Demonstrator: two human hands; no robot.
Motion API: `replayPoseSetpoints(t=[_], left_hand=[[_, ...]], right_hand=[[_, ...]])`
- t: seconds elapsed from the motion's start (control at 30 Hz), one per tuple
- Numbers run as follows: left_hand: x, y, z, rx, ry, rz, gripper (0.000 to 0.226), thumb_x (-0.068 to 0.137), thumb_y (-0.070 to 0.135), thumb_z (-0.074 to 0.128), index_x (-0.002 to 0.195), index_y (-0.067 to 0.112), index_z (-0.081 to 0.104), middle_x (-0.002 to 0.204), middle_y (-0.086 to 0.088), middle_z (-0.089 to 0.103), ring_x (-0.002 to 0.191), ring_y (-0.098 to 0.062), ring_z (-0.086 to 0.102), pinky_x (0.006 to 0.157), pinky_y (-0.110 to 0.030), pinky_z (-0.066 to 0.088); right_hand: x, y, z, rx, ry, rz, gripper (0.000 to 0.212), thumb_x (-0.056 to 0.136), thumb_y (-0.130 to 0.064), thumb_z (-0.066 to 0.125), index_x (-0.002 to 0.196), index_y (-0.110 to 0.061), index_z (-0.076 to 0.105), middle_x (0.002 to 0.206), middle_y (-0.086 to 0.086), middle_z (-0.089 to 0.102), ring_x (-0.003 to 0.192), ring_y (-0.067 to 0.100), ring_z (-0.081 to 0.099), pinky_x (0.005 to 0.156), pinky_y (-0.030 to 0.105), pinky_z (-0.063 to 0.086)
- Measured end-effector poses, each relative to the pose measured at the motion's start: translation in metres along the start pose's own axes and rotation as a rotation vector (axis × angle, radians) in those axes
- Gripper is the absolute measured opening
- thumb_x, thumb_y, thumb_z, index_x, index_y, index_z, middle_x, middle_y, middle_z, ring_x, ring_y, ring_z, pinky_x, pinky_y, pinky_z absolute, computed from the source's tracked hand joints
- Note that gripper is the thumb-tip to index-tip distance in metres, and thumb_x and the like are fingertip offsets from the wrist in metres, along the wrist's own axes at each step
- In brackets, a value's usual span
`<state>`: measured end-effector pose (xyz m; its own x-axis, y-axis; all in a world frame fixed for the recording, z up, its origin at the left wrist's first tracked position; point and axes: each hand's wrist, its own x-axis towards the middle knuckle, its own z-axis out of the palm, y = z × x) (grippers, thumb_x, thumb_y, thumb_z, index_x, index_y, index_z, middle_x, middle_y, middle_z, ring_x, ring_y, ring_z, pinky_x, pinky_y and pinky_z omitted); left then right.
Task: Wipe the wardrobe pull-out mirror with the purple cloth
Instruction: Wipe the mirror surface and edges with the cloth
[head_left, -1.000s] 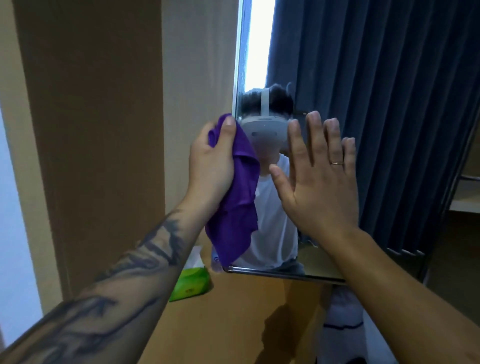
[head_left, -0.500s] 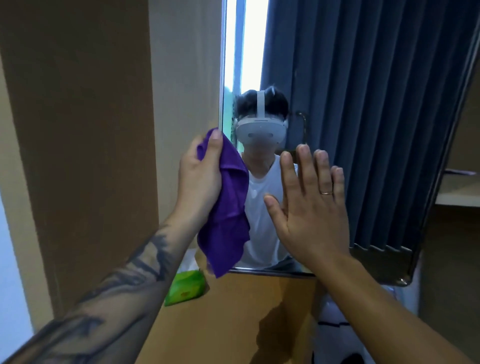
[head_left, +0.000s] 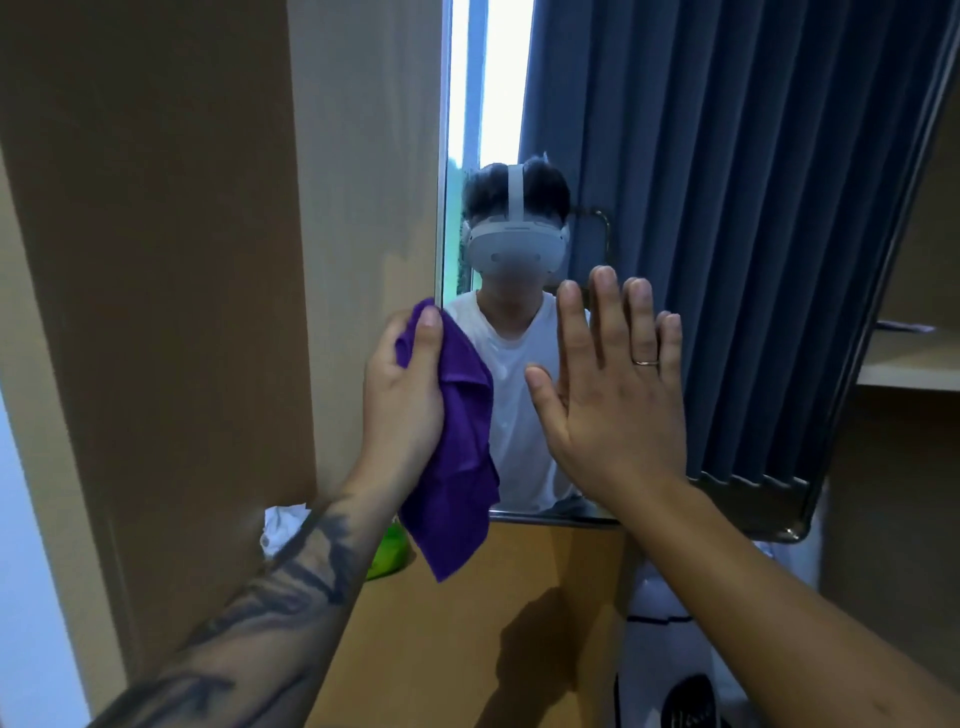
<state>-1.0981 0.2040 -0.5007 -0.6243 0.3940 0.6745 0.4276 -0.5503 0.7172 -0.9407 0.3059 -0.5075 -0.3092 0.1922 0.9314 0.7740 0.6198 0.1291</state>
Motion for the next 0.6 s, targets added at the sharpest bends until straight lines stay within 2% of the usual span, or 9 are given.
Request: replayPoseSetpoints(t=[0.03,0.13,0.17,0.23,0.3,0.43,0.5,0.6], left_hand=[[-0.014,-0.011,-0.002,0.015,-0.002,-0.028,0.024,0.105,0.059,0.048,0.095,0.048,0.067,0.083,0.018,0.072,0.076,0.003,0.067,0.069,-0.012,0.049],[-0.052,-0.037,-0.012,0.083,-0.059,-0.106,0.035,0.105,0.065,0.04,0.1,0.038,0.063,0.085,0.003,0.07,0.075,-0.011,0.068,0.075,-0.035,0.055],[-0.052,-0.039,-0.013,0.094,-0.069,-0.105,0.035,0.105,0.063,0.039,0.099,0.038,0.062,0.085,0.002,0.069,0.074,-0.01,0.067,0.075,-0.036,0.054],[-0.036,-0.027,-0.012,0.085,-0.046,-0.067,0.029,0.107,0.057,0.041,0.094,0.043,0.062,0.084,0.008,0.069,0.073,0.0,0.064,0.075,-0.023,0.051],[-0.006,0.001,-0.005,0.061,-0.004,-0.019,0.024,0.106,0.054,0.046,0.09,0.048,0.063,0.078,0.02,0.068,0.071,0.007,0.061,0.068,-0.012,0.045],[0.009,0.019,0.011,-0.052,0.085,-0.038,0.028,0.105,0.049,0.052,0.079,0.043,0.062,0.067,0.022,0.062,0.061,0.005,0.057,0.059,-0.011,0.043],[-0.013,0.006,0.009,-0.031,0.107,-0.05,0.022,0.105,0.051,0.051,0.091,0.042,0.065,0.081,0.021,0.069,0.072,0.005,0.063,0.065,-0.012,0.045],[-0.041,-0.022,-0.006,-0.086,0.018,-0.167,0.025,0.107,0.051,0.05,0.098,0.038,0.069,0.087,0.011,0.071,0.081,-0.009,0.068,0.076,-0.028,0.051]], right_hand=[[0.0,0.001,-0.001,0.0,-0.004,-0.001,0.077,0.106,-0.058,0.029,0.167,-0.019,0.005,0.175,0.008,-0.003,0.161,0.03,-0.006,0.129,0.05,-0.006],[0.0,0.002,-0.003,-0.004,-0.022,-0.011,0.077,0.105,-0.059,0.03,0.167,-0.02,0.006,0.175,0.008,-0.003,0.161,0.03,-0.006,0.129,0.049,-0.007],[0.0,0.002,-0.004,-0.007,-0.029,-0.01,0.077,0.105,-0.059,0.031,0.167,-0.02,0.006,0.175,0.008,-0.003,0.161,0.03,-0.006,0.129,0.049,-0.007],[0.0,0.0,-0.005,-0.003,-0.043,-0.009,0.078,0.105,-0.058,0.032,0.167,-0.02,0.006,0.175,0.008,-0.003,0.16,0.03,-0.007,0.129,0.05,-0.006],[0.0,-0.003,-0.007,0.008,-0.034,0.005,0.078,0.104,-0.057,0.034,0.167,-0.019,0.007,0.175,0.009,-0.003,0.16,0.03,-0.007,0.129,0.051,-0.005],[-0.002,-0.007,-0.011,0.048,-0.01,0.019,0.077,0.104,-0.055,0.036,0.167,-0.018,0.011,0.174,0.01,0.001,0.161,0.031,-0.004,0.129,0.053,-0.001],[-0.004,-0.006,-0.013,0.055,-0.015,0.017,0.077,0.103,-0.054,0.038,0.167,-0.018,0.012,0.174,0.009,0.002,0.161,0.031,-0.003,0.129,0.053,0.0],[-0.005,-0.002,-0.014,0.03,-0.039,-0.002,0.077,0.103,-0.056,0.037,0.167,-0.018,0.013,0.174,0.01,0.001,0.161,0.031,-0.004,0.129,0.053,-0.001]])
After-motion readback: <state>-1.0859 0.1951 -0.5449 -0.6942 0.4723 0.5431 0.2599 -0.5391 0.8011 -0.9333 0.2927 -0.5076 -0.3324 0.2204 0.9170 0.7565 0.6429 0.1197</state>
